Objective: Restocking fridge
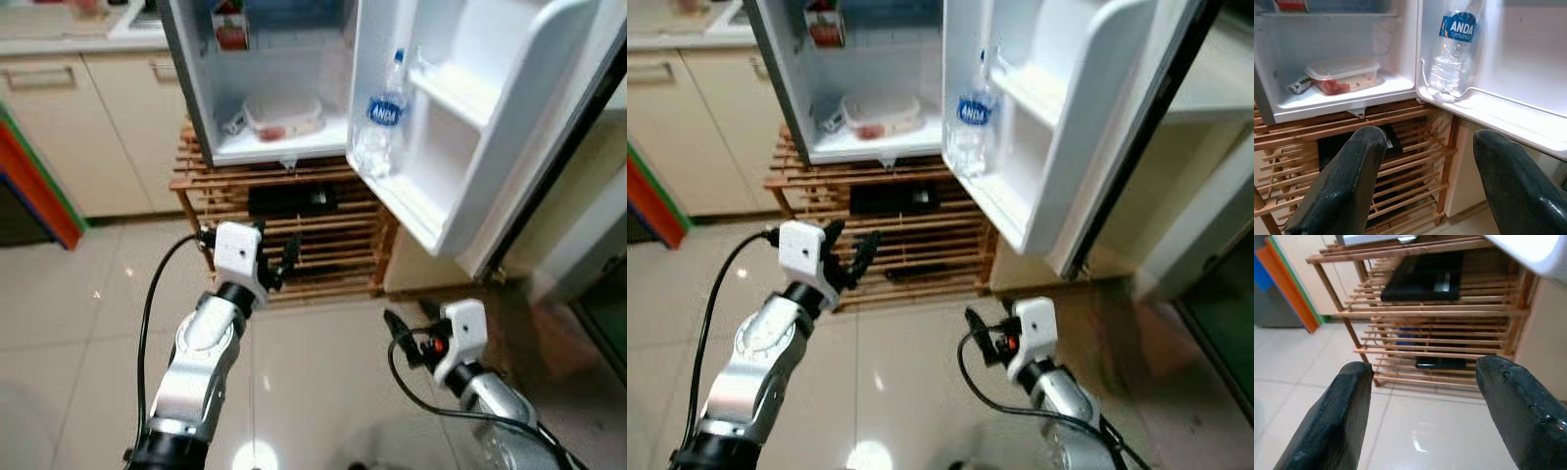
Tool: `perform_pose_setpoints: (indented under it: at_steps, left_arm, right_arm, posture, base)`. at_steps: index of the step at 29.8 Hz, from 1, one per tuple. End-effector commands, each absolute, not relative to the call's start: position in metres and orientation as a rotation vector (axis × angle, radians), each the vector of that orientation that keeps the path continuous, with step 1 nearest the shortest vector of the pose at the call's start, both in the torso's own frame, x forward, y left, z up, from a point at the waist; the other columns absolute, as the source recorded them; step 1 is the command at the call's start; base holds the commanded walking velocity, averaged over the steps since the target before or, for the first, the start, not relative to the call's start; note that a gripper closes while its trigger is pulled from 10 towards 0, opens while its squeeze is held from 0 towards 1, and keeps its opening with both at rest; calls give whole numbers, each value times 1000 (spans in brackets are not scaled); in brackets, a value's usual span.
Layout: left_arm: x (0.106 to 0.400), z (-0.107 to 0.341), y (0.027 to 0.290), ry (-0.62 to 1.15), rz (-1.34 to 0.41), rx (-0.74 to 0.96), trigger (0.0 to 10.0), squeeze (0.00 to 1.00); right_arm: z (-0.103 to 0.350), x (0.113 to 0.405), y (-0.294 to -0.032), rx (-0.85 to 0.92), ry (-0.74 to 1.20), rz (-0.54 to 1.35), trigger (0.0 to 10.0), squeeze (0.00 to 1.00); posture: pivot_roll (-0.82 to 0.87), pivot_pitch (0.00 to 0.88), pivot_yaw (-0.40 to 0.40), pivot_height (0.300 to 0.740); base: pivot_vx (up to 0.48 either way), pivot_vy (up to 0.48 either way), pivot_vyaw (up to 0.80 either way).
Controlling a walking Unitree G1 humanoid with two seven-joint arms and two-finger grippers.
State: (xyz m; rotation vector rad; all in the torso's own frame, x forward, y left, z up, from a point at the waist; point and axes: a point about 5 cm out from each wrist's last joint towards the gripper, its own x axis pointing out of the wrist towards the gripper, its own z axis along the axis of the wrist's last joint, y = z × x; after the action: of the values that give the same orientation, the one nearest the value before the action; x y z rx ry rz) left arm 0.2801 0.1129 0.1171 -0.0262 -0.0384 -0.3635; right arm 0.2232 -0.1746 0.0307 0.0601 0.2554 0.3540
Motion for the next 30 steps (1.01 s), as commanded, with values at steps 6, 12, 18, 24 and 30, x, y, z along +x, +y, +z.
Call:
perform_pose_setpoints:
  at_steps: [6,12,18,24,30]
  left_arm:
    - [287,121,112,-50,-378,-9,10000,0]
    - [286,122,117,-52,-374,3,10000,0]
    - [283,122,122,-46,-362,7,10000,0]
    - [283,122,127,-36,-356,11,10000,0]
    - [285,122,126,-32,-370,16,10000,0]
  right_arm:
    - [39,257,-216,-46,223,85,10000,0]
    - [65,289,-244,-111,139,-99,10000,0]
    - [74,301,-250,-158,118,-164,10000,0]
    - [72,298,-223,-58,103,-69,10000,0]
    - [69,280,-216,-67,96,-28,10000,0]
  posture:
    - [-98,2,47,740]
    - [-72,7,52,740]
    - [-47,17,53,740]
    - [-51,25,64,740]
    - [-74,27,80,740]
  base:
    - [0,0,0]
    - [0,0,0]
    - [0,0,0]
    - [0,0,0]
    - [0,0,0]
